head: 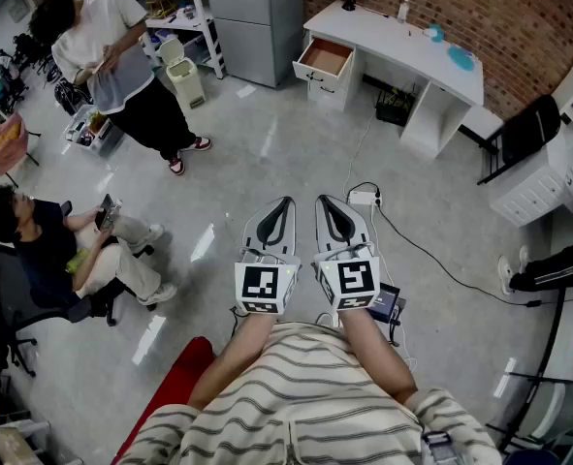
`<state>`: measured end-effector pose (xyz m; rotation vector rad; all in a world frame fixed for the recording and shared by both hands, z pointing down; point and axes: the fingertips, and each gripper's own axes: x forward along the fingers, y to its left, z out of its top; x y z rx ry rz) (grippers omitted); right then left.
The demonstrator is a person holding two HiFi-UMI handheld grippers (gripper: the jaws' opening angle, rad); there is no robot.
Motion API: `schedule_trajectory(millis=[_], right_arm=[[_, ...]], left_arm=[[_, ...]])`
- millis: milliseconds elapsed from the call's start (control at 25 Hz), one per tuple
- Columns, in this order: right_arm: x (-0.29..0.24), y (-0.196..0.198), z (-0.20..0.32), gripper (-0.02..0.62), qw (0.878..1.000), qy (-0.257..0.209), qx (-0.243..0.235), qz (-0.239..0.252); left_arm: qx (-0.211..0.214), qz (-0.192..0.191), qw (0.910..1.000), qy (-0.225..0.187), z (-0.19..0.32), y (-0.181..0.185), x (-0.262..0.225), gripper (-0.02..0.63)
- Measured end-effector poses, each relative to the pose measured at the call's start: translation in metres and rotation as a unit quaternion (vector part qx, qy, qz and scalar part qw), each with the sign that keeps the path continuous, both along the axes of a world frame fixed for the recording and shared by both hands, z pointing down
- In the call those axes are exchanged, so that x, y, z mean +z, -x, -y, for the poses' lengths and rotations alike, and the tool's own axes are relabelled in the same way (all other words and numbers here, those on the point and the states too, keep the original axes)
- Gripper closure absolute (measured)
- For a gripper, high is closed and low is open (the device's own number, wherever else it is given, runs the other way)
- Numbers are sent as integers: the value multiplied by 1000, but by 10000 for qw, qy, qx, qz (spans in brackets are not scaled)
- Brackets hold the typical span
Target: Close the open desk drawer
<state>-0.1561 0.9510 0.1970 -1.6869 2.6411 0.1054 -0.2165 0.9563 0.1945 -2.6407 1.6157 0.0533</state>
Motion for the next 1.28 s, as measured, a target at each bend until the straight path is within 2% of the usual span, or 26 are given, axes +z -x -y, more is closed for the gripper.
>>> schedule_trajectory(millis=[440, 640, 920, 1080, 1280], right_arm=[[0, -21, -2, 586, 9998, -20, 29, 190], [-1, -41, -2, 584, 9994, -45, 5, 329], [5, -87, -6, 584, 9991, -48, -126, 396], [5, -93, -7, 584, 9982, -68, -273, 538], [11, -109, -2, 584, 9979, -7, -286, 577]], left_arm=[[85, 15, 9999, 54, 0, -19, 3, 598], [179, -60, 9997, 160, 1, -42, 9, 598], [222, -43, 9995, 203, -3, -94, 16, 598], [129, 85, 9994, 310, -11, -102, 26, 598], [93, 26, 9991, 410, -8, -111, 34, 598]])
